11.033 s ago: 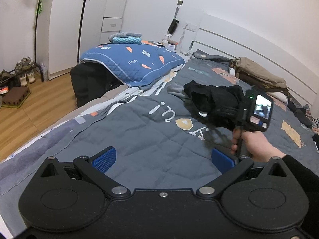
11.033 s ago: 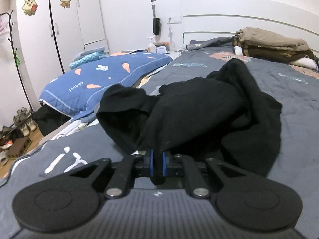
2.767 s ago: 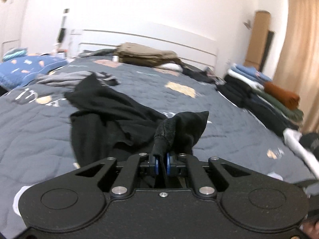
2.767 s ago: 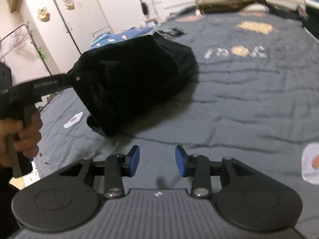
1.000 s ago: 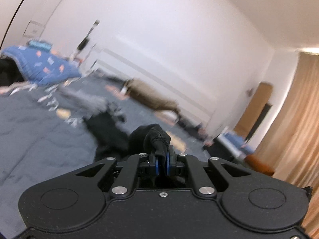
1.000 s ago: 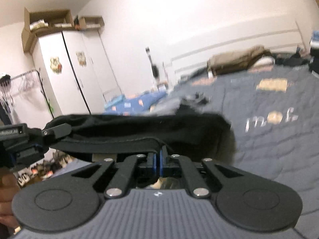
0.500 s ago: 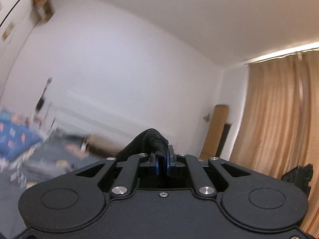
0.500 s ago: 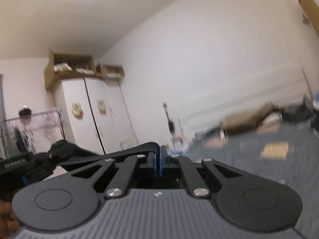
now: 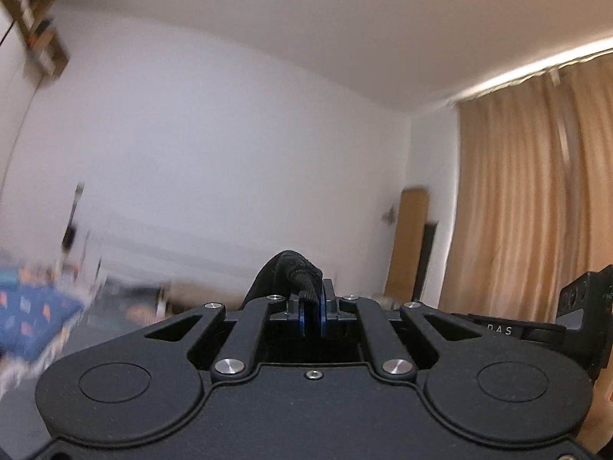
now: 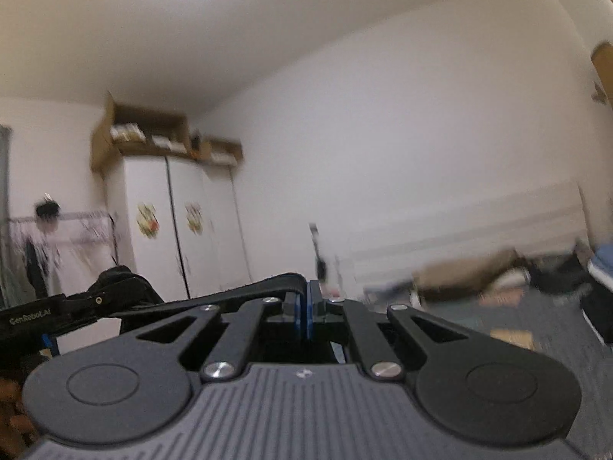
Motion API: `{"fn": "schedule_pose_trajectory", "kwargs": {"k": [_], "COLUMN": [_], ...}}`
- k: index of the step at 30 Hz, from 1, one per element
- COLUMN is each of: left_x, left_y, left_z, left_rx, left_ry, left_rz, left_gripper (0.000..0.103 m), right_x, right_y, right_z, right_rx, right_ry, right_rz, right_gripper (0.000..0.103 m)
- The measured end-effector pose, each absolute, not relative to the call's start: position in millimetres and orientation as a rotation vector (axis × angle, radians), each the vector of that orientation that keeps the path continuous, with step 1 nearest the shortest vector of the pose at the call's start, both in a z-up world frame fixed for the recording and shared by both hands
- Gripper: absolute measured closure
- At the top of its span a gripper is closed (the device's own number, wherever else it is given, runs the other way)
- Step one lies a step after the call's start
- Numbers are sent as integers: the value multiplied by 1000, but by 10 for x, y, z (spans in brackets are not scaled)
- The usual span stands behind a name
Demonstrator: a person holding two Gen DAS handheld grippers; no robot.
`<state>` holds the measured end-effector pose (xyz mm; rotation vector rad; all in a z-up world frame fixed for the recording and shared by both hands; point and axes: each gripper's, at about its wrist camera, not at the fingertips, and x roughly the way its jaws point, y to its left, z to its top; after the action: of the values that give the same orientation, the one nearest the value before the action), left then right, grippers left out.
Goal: Fold clothes
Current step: 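Lift the T-shirt high with both grippers and shake it out, then lower the T-shirt onto the bed with both grippers and open them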
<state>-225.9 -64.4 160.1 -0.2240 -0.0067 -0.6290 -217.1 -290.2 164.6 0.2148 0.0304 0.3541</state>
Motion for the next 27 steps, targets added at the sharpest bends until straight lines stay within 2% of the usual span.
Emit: {"fn": "schedule_pose_trajectory", "kwargs": {"k": [11, 16, 22, 25, 27], "left_x": [-1172, -854, -615, -657, -692], "left_y": [-946, -700, -612, -563, -456], "left_z": [-262, -801, -1126, -1132, -1081], "left_rx": [-241, -237, -218, -189, -205], "left_ry": [404, 517, 647, 654, 647], "left_rz": [-524, -479, -490, -511, -510], "left_gripper": [96, 96, 95, 90, 72], "right_x": [-1211, -987, -962, -992, -1014], "right_y": [-2845, -2795, -2897, -2945, -2978], "right_z": [-257, -901, -1154, -1095, -1055], "right_rx": [183, 156, 183, 205, 219], "right_ry": [389, 480, 582, 574, 568], "right_rz": [233, 224, 234, 255, 268], "right_gripper": [100, 100, 94, 84, 68]}}
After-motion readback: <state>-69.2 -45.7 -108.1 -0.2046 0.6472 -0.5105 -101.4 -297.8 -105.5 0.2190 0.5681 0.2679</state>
